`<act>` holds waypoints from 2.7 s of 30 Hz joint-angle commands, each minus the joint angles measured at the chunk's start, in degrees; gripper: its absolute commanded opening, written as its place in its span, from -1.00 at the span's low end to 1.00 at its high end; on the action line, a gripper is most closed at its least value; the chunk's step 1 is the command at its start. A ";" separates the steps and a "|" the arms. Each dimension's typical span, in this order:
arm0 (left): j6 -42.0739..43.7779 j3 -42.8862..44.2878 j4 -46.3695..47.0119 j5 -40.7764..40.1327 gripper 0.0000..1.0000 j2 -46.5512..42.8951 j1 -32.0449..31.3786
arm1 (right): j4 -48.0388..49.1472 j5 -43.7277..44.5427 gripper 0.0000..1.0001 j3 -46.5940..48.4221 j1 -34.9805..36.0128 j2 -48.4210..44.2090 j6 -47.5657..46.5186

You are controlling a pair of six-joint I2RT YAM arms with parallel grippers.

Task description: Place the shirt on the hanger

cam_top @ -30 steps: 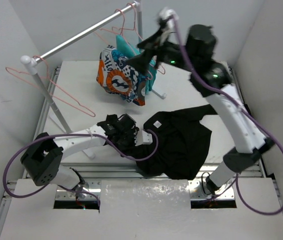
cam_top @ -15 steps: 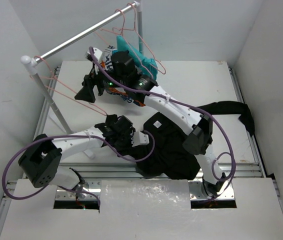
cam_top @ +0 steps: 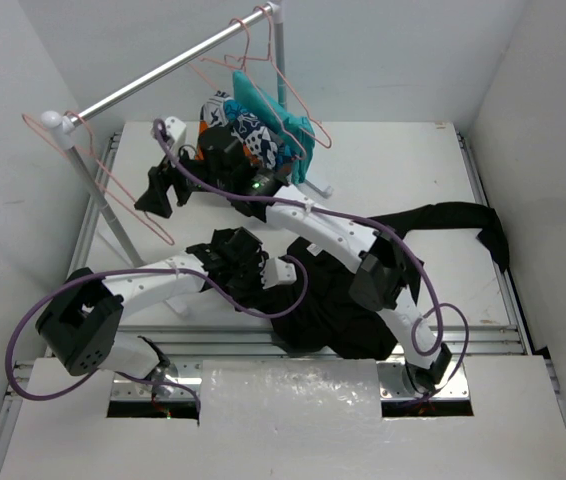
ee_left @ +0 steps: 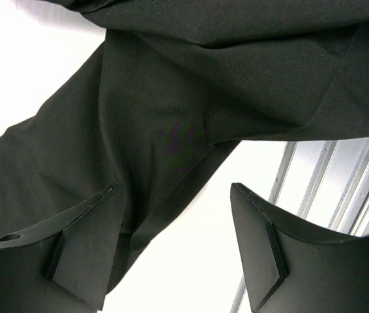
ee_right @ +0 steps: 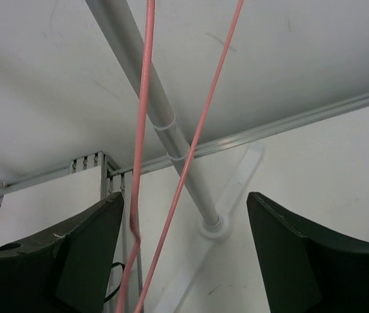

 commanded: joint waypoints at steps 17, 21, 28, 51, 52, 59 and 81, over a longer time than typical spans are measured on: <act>-1.02 -2.65 3.03 2.21 0.28 -2.84 1.69 | 4.42 5.43 0.22 0.90 1.53 -2.65 -1.10; -0.84 -2.30 2.85 1.78 0.28 -2.84 1.86 | 3.89 7.29 -0.54 -0.86 1.62 -2.47 -0.05; -1.10 -2.13 2.85 1.77 0.28 -2.92 2.30 | 7.58 9.66 -1.00 -2.89 1.62 -5.46 -1.18; 13.11 2.71 -12.78 10.73 0.23 -8.37 2.39 | -1.03 -1.24 -1.00 -20.24 0.39 -26.01 -9.45; 15.57 2.45 -16.10 11.52 0.23 -9.24 2.39 | -0.86 -1.33 -1.00 -22.37 0.04 -28.81 -8.58; 31.67 -0.19 -17.90 11.54 0.24 -22.24 2.83 | -2.78 -2.90 -1.00 -35.13 -1.99 -39.27 -7.78; 4.32 24.55 36.42 16.37 0.19 -22.47 11.36 | -10.78 -5.20 -1.00 -53.86 -14.11 -62.23 -6.99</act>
